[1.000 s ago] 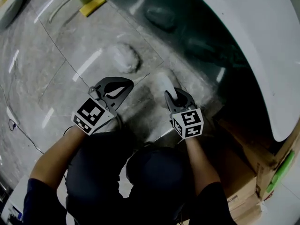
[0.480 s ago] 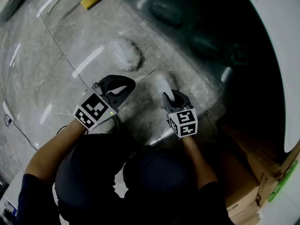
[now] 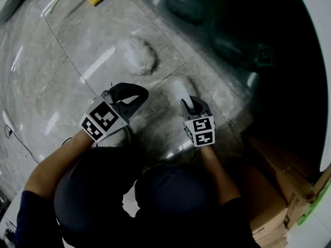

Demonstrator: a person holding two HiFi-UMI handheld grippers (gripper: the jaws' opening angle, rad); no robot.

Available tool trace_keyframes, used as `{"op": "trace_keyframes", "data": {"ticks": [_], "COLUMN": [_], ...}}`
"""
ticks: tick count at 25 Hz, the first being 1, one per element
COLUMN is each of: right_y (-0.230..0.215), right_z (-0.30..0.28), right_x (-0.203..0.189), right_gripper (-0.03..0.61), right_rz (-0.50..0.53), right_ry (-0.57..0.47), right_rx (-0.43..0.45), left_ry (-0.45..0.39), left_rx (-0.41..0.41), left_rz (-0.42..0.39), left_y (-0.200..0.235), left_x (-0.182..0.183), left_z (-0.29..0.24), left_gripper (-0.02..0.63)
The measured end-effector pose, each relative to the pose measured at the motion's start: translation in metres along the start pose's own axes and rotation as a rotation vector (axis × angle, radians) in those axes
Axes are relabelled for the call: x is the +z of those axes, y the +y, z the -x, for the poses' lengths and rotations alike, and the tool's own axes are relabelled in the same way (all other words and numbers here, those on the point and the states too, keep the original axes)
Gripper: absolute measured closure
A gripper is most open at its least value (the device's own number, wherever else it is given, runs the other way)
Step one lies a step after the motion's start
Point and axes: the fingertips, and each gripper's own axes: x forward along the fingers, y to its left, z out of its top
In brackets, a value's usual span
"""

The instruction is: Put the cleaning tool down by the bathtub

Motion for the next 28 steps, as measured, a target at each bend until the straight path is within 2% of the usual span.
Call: {"op": "trace_keyframes", "data": {"ticks": [10,28], "right_y": [0.0,0.002], "right_z": [-0.006,-0.006], "right_x": [-0.015,-0.013], "right_gripper": [0.485,0.461], "right_rz": [0.047,0.019], "right_ry": [0.021,0.035], "right_rx": [-0.026,-0.056], "left_ry": [0.004,0.008], "left_rx": [-0.018,-0.043], "left_rz": [0.004,-0.002], "left_y": [-0.004,-0.008], "left_x": [-0.005,-0.01], "left_z": [-0.006,-0.013], "left_gripper": [0.583,0.583]}}
